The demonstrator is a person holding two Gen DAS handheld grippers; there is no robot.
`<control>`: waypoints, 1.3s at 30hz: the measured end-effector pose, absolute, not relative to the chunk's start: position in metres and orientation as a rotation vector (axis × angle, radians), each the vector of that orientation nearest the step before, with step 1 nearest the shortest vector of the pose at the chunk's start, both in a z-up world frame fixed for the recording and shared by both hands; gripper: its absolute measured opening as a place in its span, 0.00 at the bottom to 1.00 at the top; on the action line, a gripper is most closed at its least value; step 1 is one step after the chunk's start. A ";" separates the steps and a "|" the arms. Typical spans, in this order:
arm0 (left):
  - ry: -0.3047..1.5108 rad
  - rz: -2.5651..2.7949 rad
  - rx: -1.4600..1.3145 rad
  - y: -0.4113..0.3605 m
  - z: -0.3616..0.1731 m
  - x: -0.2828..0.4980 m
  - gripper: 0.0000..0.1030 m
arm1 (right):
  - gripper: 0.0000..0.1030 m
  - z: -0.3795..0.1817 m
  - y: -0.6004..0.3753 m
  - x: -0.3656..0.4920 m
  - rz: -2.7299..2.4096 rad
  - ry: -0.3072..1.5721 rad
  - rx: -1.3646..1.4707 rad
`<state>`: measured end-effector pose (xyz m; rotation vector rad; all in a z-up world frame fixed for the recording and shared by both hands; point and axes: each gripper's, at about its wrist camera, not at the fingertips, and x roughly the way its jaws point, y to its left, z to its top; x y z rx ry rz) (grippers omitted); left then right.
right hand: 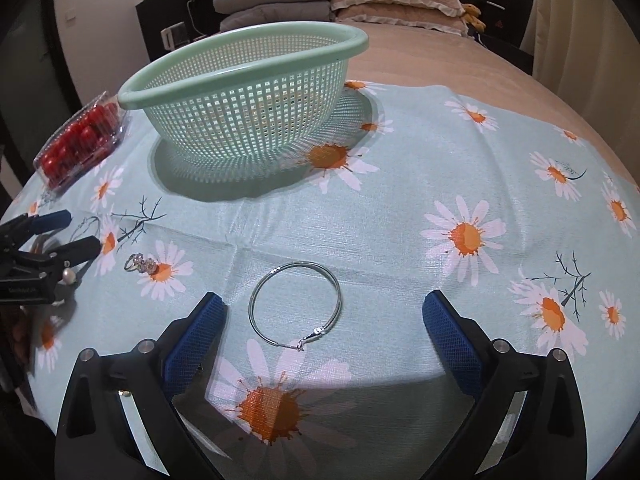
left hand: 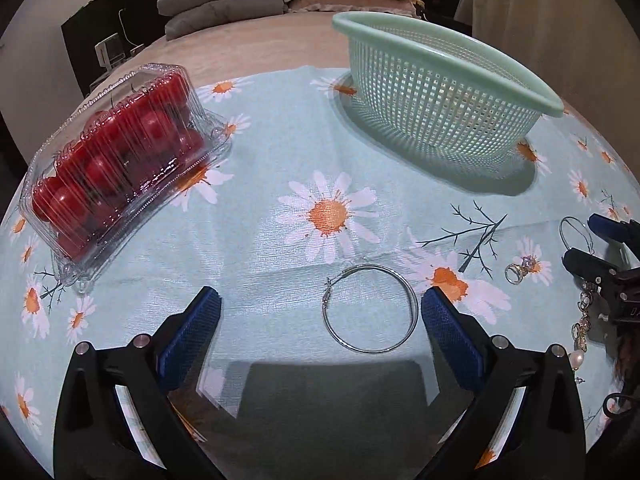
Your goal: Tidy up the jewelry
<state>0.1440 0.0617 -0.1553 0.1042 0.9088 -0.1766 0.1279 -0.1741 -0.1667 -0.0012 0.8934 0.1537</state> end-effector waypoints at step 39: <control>0.893 -0.322 0.096 0.067 -0.095 0.120 0.43 | 0.39 -0.091 -0.196 0.091 0.252 0.818 -0.061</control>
